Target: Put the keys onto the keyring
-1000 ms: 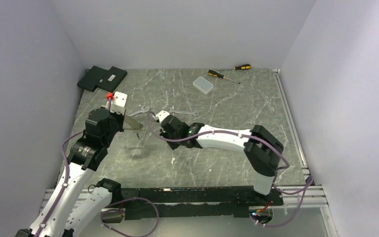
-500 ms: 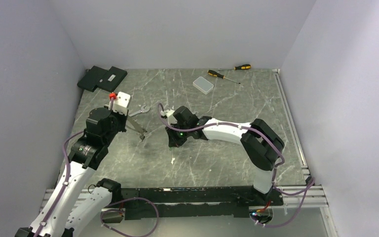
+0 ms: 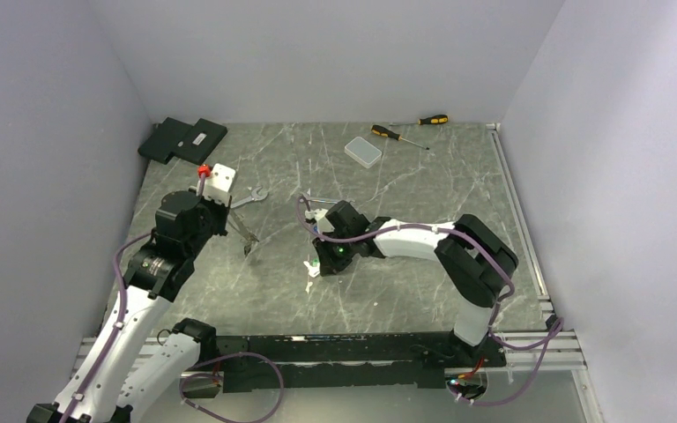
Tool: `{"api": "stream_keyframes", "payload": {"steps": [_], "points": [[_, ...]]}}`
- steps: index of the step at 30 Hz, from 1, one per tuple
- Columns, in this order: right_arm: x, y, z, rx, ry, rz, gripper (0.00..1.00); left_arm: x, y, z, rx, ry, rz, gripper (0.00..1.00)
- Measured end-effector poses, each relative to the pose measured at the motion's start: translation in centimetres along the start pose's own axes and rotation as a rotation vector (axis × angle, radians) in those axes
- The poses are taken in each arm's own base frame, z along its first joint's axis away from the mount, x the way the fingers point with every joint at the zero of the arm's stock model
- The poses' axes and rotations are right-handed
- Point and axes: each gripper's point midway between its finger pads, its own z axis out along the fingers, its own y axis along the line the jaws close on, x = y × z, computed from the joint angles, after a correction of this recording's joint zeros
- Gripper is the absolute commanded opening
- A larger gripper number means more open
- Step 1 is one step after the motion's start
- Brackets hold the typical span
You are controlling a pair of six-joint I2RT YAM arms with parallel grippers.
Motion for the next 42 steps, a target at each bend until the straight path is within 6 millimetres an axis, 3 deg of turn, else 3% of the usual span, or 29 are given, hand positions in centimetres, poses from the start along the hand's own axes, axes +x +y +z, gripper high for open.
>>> {"api": "stream_keyframes", "payload": {"steps": [3, 15, 24, 34, 42], "points": [[0.31, -0.06, -0.33, 0.007, -0.001, -0.004, 0.31, 0.0, -0.03, 0.0, 0.002, 0.0, 0.0, 0.0], [0.39, -0.17, -0.4, 0.012, -0.008, -0.01, 0.37, -0.03, -0.18, 0.01, 0.01, -0.002, 0.0, 0.0], [-0.09, -0.06, -0.3, 0.005, -0.029, -0.017, 0.21, -0.03, -0.19, 0.01, 0.011, -0.002, 0.0, 0.0], [0.2, 0.12, -0.2, -0.01, -0.027, -0.018, 0.27, -0.04, -0.2, 0.01, 0.011, -0.002, 0.0, 0.0], [0.3, 0.08, -0.11, -0.011, -0.028, -0.018, 0.15, -0.05, -0.25, 0.01, 0.014, -0.003, 0.0, 0.0]]}}
